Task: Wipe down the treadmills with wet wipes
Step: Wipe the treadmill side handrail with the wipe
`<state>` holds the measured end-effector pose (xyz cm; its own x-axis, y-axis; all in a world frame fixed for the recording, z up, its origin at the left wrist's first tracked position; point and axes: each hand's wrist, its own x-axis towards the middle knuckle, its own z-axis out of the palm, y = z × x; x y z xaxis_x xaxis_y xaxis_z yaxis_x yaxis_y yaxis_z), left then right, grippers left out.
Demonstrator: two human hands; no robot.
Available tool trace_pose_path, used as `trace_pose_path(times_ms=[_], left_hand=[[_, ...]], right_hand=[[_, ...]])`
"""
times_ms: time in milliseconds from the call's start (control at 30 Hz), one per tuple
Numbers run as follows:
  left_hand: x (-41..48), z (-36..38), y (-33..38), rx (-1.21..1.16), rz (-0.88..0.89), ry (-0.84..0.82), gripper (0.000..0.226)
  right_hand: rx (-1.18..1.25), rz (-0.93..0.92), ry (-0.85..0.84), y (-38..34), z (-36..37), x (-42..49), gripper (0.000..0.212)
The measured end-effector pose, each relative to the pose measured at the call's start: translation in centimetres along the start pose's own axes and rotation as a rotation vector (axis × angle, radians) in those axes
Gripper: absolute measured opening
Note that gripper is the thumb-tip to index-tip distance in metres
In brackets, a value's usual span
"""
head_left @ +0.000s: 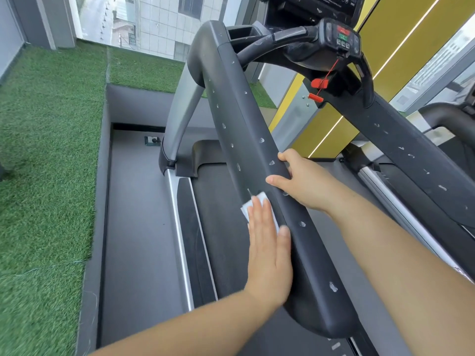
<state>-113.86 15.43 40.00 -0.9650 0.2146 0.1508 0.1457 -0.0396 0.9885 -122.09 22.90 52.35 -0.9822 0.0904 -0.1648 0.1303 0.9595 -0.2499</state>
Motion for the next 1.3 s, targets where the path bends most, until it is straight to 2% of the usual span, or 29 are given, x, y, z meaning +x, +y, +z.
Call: trace_pose_path(times_ms=[200, 367, 533, 733, 867, 967, 1300], left_hand=[[-0.8, 0.1, -0.2, -0.092, -0.051, -0.005, 0.058], [2.3, -0.6, 0.2, -0.23, -0.191, 0.057, 0.046], [-0.5, 0.0, -0.1, -0.257, -0.178, 0.003, 0.053], [3.3, -1.1, 0.3, -0.31, -0.298, 0.07, 0.052], [0.2, -0.3, 0.1, -0.332, -0.265, 0.016, 0.054], [1.4, -0.8, 0.0, -0.343, -0.307, 0.027, 0.05], [2.7, -1.3, -0.2, -0.412, -0.396, 0.029, 0.063]], right_hand=[[-0.036, -0.008, -0.002, -0.2, -0.2, 0.0, 0.061], [-0.046, -0.008, -0.002, -0.3, -0.1, 0.0, 0.061], [-0.033, 0.004, -0.008, -0.3, -0.2, -0.1, 0.06], [-0.026, 0.013, -0.008, -0.4, -0.2, -0.1, 0.061], [-0.021, 0.02, -0.017, -0.4, -0.2, -0.1, 0.061], [-0.017, 0.026, -0.022, -0.5, -0.2, 0.0, 0.061], [-0.01, 0.041, -0.017, -0.4, 0.0, 0.1, 0.061]])
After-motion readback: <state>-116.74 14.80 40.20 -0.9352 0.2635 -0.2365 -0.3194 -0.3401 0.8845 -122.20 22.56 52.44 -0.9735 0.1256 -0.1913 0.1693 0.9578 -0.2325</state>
